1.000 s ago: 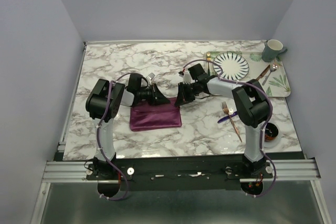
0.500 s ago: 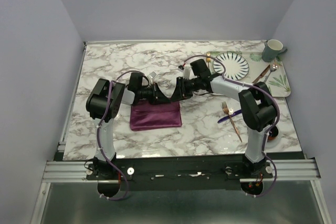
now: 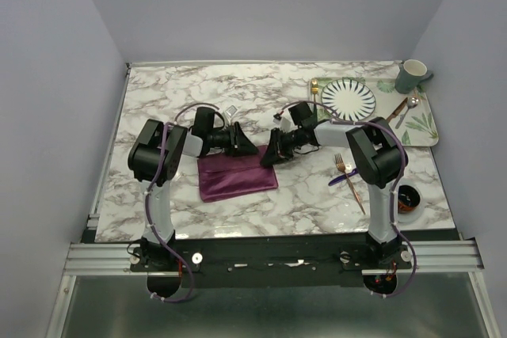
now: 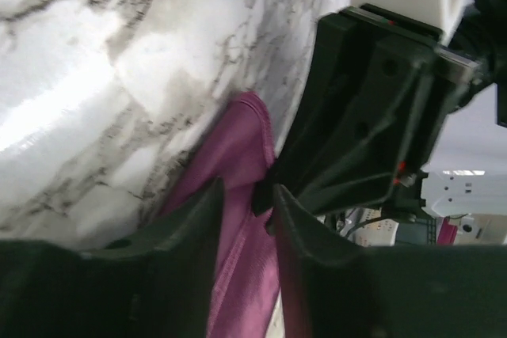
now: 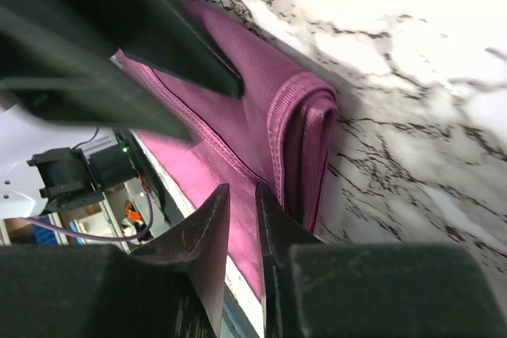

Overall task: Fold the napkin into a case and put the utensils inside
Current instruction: Smooth out the 2/3-rectangle-folded napkin at the center of the board, then pick up the 2/3-rectangle-folded napkin from the center of the board.

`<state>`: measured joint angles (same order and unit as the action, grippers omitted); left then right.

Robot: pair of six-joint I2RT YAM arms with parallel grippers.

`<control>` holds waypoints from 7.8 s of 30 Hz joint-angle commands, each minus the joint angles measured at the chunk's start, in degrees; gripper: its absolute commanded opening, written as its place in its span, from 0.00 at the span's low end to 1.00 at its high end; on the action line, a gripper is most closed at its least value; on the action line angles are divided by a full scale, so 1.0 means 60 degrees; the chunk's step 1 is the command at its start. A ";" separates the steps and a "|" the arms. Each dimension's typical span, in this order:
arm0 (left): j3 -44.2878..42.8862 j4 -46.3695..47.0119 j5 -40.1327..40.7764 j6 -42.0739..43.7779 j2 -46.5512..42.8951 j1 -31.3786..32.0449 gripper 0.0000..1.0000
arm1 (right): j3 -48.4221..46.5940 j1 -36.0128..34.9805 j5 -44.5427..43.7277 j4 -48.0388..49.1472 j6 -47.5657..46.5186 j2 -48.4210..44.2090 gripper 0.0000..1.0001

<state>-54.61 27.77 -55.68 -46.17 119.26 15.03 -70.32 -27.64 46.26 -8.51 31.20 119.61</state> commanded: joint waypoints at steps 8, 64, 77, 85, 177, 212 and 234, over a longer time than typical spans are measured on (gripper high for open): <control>0.1191 -0.1066 -0.1237 0.1014 -0.2079 -0.0701 0.50 | 0.0397 0.0153 -0.0869 -0.0002 0.0220 0.0368 0.26; -0.1943 -1.1528 0.1473 1.1108 -0.1580 -0.1699 0.34 | -0.1214 -0.0184 -0.0560 -0.0954 -0.1801 0.0161 0.31; 0.1975 -0.7914 0.5433 1.3011 -0.7698 0.1180 0.56 | -0.0774 -0.0184 -0.1455 -0.1262 -0.2241 0.0382 0.29; 0.4471 -0.6139 0.8692 1.4052 -0.9417 0.4860 0.58 | -0.0686 -0.0184 -0.1528 -0.1335 -0.2256 0.0338 0.29; -0.1122 -1.1674 0.3142 1.4170 -0.4160 0.2564 0.00 | -0.0013 -0.0227 -0.1265 -0.1657 -0.3838 -0.0145 0.22; 0.3433 -0.7572 0.8240 1.4727 -0.6152 0.5039 0.35 | -0.0100 -0.0213 -0.1236 -0.1672 -0.3779 0.0030 0.21; -0.1971 -1.2962 0.2602 1.4142 -0.3079 0.2214 0.00 | 0.0119 -0.0227 -0.1074 -0.1687 -0.4585 -0.0189 0.18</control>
<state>-60.71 -41.12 -30.96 39.46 95.48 31.53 -71.59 -28.56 44.42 -15.14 7.38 117.62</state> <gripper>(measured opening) 0.014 0.190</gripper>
